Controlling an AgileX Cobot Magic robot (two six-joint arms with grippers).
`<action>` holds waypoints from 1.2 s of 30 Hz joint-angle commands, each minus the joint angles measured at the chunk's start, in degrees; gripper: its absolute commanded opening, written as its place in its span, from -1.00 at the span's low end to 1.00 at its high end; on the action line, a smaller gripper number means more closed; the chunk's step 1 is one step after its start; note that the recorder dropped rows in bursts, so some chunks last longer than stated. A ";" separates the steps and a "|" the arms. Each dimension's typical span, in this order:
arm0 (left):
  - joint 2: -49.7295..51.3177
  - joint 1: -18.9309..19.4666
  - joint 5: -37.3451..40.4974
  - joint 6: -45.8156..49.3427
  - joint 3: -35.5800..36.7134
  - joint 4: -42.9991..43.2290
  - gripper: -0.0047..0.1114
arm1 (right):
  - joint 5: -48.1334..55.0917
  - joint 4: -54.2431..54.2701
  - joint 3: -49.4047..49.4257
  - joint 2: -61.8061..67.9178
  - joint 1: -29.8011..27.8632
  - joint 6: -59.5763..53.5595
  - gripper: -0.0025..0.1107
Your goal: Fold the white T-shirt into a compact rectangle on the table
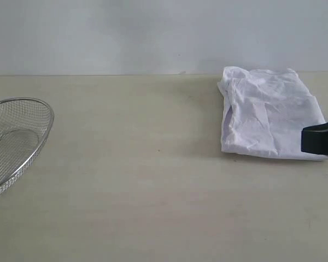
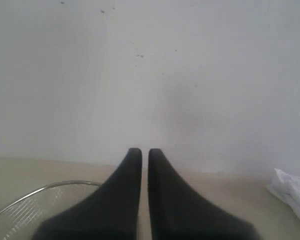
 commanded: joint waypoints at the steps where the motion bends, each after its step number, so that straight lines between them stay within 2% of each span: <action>1: -2.00 5.30 3.28 -0.75 0.59 -0.60 -0.84 | -0.53 0.02 0.10 -0.30 0.10 -0.13 -0.96; 8: -2.00 10.63 16.72 -1.01 0.59 -0.07 -0.84 | -0.66 0.02 0.10 -0.30 0.10 -0.13 -0.96; 12: -2.00 10.91 23.83 -0.91 0.59 2.00 -0.84 | -0.66 0.02 0.10 -0.30 0.10 -0.13 -0.96; 23: -2.00 10.91 21.95 -2.48 0.59 2.49 -0.84 | -0.76 0.02 0.10 -0.30 0.10 -0.13 -0.96; 25: -2.00 10.91 21.76 -6.67 0.59 7.43 -0.84 | -0.76 0.02 0.10 -0.30 0.10 -0.13 -0.96; 28: -2.00 10.91 21.88 -24.03 0.59 22.23 -0.84 | -0.76 0.02 0.10 -0.30 0.10 -0.13 -0.96; 29: -2.00 10.91 21.88 -26.66 0.59 24.81 -0.84 | -0.76 0.02 0.10 -0.30 0.10 -0.13 -0.96; 36: -2.00 10.91 21.88 -27.52 0.59 24.94 -0.84 | -0.76 0.02 0.10 -0.30 0.10 -0.13 -0.96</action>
